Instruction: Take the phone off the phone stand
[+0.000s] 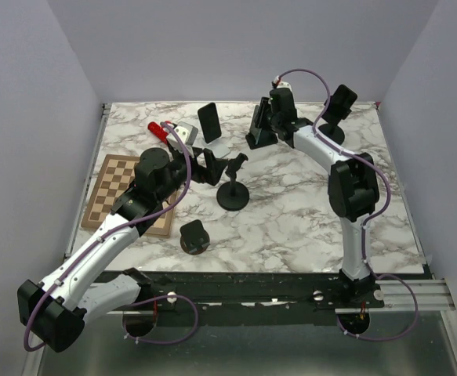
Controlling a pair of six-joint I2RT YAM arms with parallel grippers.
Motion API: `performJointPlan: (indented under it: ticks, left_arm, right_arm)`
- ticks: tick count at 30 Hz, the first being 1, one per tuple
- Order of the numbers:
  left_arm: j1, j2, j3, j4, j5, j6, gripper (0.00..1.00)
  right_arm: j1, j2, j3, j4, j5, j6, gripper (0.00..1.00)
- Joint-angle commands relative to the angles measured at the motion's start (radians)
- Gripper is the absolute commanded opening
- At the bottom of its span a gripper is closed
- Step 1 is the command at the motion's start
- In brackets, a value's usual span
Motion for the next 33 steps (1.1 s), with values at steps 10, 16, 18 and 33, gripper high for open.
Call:
performJointPlan:
  ticks: [10, 16, 18, 33]
  left_arm:
    - [0.003, -0.009, 0.000, 0.030, 0.032, -0.012, 0.96]
    - [0.003, -0.009, 0.000, 0.030, 0.036, -0.014, 0.96]
    - [0.003, -0.007, 0.000, 0.031, 0.036, -0.014, 0.96]
    - [0.003, -0.004, 0.007, 0.023, 0.048, -0.034, 0.96]
  right_arm:
    - [0.007, 0.033, 0.076, -0.033, 0.006, -0.053, 0.27]
    - [0.008, 0.020, 0.105, -0.059, -0.032, -0.079, 0.05]
    - [0.008, 0.008, 0.117, -0.074, -0.053, -0.088, 0.01]
    - [0.008, -0.290, -0.018, -0.338, -0.053, -0.282, 0.01]
